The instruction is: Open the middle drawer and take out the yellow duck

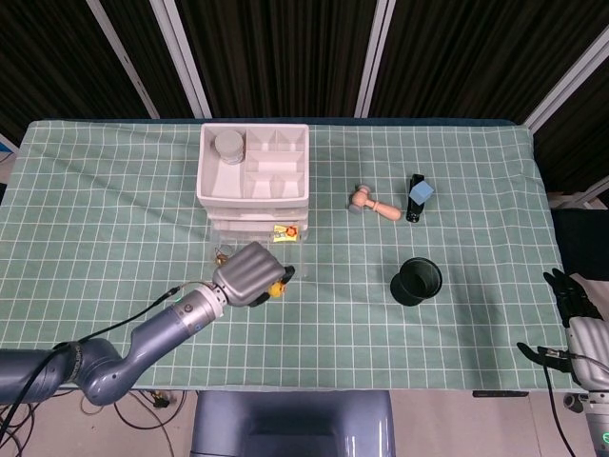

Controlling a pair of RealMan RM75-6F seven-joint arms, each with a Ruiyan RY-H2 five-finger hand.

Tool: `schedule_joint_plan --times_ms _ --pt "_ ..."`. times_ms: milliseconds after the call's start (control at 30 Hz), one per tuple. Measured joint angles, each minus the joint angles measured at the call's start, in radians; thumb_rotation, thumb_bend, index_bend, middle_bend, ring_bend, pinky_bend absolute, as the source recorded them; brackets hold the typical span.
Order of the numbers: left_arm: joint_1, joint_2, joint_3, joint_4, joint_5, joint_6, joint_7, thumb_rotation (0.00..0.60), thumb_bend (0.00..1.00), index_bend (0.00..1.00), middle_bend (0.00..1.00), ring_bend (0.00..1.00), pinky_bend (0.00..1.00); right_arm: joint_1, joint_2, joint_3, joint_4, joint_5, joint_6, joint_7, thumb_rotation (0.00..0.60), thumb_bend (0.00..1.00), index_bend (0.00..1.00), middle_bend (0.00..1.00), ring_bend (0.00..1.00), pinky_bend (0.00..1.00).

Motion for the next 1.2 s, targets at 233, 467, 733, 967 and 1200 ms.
schedule_joint_plan --times_ms 233,467,733,967,1200 --pt "0.048 -0.044 0.098 -0.022 0.005 0.006 0.053 0.600 0.36 0.53 1.00 1.00 1.00 -0.001 0.001 0.000 -0.001 0.001 0.001 0.002 0.600 0.00 0.00 0.00 0.00 0.21" --pt "0.076 -0.109 0.147 0.024 -0.011 0.010 0.098 0.600 0.36 0.53 1.00 1.00 1.00 -0.002 0.003 0.000 -0.003 0.001 0.001 0.005 0.600 0.00 0.00 0.00 0.00 0.21" --pt "0.086 -0.162 0.178 0.072 -0.056 0.011 0.156 0.600 0.36 0.54 1.00 1.00 1.00 -0.002 0.005 0.001 -0.006 0.002 0.000 0.010 0.600 0.00 0.00 0.00 0.00 0.21" --pt "0.086 -0.198 0.197 0.103 -0.111 0.009 0.198 0.600 0.36 0.54 1.00 1.00 1.00 -0.002 0.007 0.001 -0.009 0.004 -0.002 0.016 0.600 0.00 0.00 0.00 0.00 0.21" --pt "0.088 -0.220 0.195 0.121 -0.134 0.027 0.214 0.600 0.20 0.52 1.00 1.00 1.00 -0.003 0.007 0.002 -0.009 0.005 -0.001 0.017 0.600 0.00 0.00 0.00 0.00 0.21"
